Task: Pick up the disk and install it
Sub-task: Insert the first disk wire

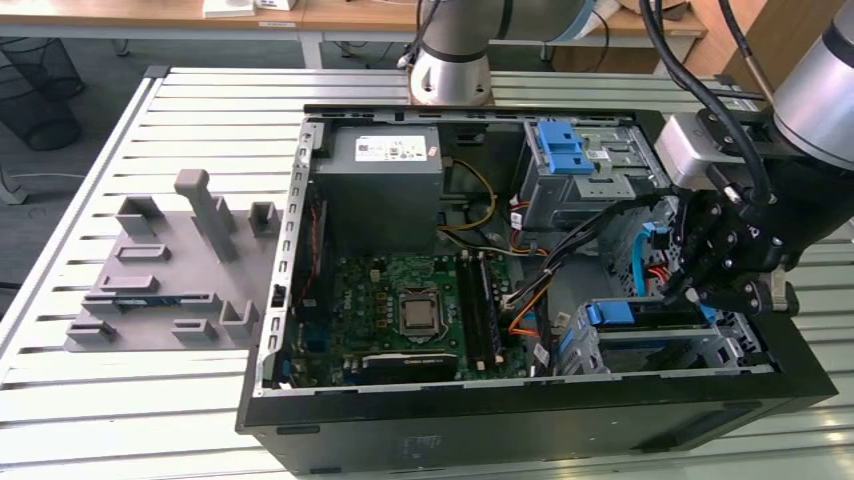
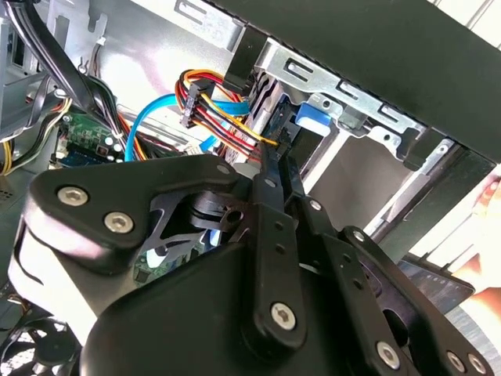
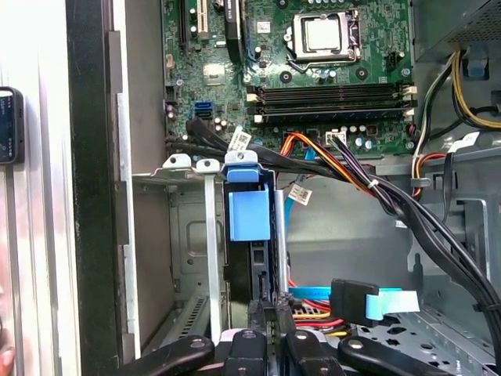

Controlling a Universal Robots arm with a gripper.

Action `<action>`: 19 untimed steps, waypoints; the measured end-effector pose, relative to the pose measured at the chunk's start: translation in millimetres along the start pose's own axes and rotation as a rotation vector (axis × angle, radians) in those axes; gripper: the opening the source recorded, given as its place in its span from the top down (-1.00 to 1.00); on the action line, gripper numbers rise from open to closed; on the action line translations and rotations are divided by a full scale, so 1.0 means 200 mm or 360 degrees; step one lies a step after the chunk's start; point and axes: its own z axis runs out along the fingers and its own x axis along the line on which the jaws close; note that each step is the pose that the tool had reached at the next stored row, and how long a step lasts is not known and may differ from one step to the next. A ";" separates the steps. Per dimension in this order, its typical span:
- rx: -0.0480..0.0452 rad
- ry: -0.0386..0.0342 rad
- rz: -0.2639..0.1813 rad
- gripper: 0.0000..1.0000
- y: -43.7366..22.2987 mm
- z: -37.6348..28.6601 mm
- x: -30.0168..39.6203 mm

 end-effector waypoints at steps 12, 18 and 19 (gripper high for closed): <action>-0.0008 0.0000 0.0006 0.67 -0.001 0.018 0.000; -0.0008 0.0000 0.0006 0.53 0.000 -0.019 0.000; -0.0008 0.0000 0.0006 0.53 0.000 -0.031 0.000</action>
